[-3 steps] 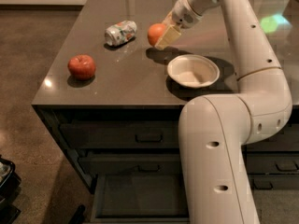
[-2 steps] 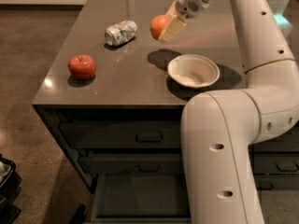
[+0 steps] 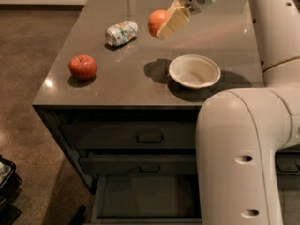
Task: Place orange into bottom drawer
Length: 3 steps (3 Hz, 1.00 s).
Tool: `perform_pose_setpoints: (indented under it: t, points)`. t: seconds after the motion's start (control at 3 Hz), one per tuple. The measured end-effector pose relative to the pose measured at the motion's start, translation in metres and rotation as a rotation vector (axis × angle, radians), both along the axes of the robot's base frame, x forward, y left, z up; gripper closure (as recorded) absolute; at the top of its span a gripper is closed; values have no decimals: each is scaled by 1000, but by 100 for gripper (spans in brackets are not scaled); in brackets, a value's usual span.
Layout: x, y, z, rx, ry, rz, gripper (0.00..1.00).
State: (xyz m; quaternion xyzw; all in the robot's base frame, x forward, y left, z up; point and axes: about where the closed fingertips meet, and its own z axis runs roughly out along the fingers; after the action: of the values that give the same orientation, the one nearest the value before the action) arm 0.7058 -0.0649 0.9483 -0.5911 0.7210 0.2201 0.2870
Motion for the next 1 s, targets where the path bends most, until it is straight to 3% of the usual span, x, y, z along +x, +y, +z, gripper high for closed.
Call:
perform_pose_setpoints:
  t: [0.33, 1.0]
  points:
    - [-24, 4, 13, 96, 41, -1, 100]
    - [-17, 26, -8, 88, 94, 13, 100]
